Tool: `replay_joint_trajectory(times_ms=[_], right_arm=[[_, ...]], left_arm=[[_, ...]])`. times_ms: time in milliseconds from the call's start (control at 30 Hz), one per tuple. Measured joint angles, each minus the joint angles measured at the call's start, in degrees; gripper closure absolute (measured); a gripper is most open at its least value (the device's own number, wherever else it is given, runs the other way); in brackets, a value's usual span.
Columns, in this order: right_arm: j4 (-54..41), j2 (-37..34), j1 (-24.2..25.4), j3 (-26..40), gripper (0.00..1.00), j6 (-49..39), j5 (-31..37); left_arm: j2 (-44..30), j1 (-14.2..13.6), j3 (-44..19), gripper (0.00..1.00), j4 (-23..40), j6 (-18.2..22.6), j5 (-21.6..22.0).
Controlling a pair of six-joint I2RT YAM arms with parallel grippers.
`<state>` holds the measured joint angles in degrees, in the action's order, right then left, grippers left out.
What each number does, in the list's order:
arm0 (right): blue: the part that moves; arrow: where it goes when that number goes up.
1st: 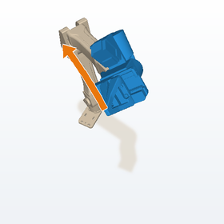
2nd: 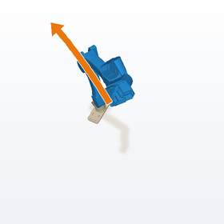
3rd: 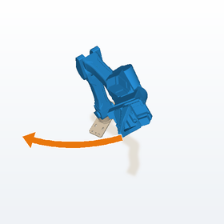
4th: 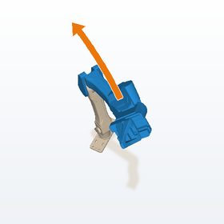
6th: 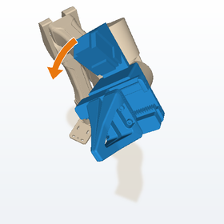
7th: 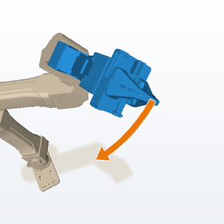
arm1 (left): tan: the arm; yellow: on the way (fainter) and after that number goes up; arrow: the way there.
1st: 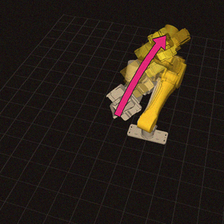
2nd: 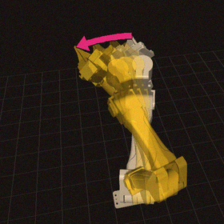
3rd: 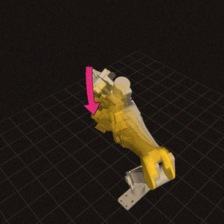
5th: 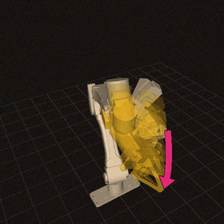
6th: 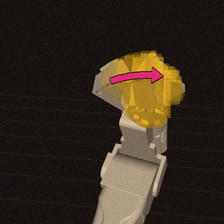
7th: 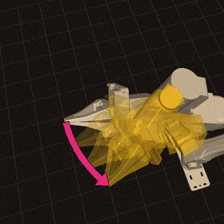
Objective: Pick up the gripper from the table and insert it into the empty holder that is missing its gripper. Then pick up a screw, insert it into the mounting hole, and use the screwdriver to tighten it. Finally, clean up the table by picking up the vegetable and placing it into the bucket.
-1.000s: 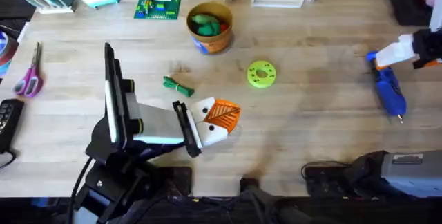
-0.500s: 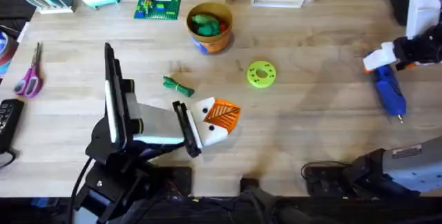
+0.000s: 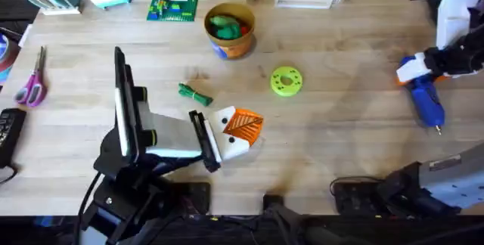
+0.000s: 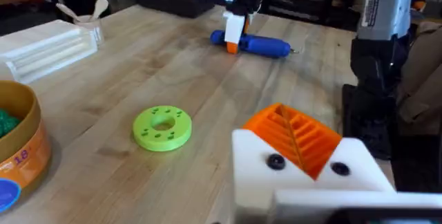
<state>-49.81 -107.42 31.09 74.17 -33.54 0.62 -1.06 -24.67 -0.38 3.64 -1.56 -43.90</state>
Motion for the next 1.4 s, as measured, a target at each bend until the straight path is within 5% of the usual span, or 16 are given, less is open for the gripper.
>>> replay_joint_trajectory(times_ms=[267, 367, 767, 1100, 1400], right_arm=[[0.9, 0.0, 0.2, 0.0, 0.848, -0.5, 0.6], [0.8, 0.0, -0.1, 0.0, 0.978, -0.5, -0.1], [0.6, 3.4, -0.5, 7.0, 0.975, 5.2, -1.6], [4.6, 25.1, -3.1, 8.2, 0.975, 12.7, -7.0], [7.0, 42.4, -13.4, 8.4, 0.975, 19.2, -12.5]], left_arm=[[0.0, 0.0, 0.0, 0.995, 0.0, 0.0, 0.0], [0.0, 0.0, 0.0, 0.995, 0.0, 0.0, 0.0], [0.0, 0.0, 0.0, 0.995, 0.0, 0.0, 0.0], [0.0, 0.0, 0.0, 0.995, 0.0, 0.0, 0.0], [0.0, 0.0, 0.0, 0.995, 0.0, 0.0, 0.0]])
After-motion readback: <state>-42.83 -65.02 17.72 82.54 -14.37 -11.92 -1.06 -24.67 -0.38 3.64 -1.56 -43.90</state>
